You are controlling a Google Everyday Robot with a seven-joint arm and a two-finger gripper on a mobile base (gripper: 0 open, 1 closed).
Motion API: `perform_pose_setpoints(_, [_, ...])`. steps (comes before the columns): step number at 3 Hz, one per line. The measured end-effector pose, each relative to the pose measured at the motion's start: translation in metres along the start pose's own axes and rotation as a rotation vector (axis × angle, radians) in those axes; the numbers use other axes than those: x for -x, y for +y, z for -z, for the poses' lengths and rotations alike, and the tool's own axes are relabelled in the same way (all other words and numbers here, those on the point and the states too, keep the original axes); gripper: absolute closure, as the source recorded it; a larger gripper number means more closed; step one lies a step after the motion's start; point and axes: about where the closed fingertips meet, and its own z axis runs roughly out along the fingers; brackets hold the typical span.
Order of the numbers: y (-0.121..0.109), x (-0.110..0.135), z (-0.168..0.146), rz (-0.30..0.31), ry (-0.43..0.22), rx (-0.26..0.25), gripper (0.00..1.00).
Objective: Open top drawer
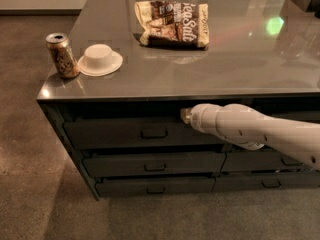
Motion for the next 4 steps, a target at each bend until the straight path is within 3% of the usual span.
perform_pose_setpoints(1, [-0.0059, -0.0125, 0.0041, 0.013, 0.034, 0.014, 1.00])
perform_pose_setpoints(4, [-0.0068, -0.0107, 0.0054, 0.017, 0.045, 0.017, 1.00])
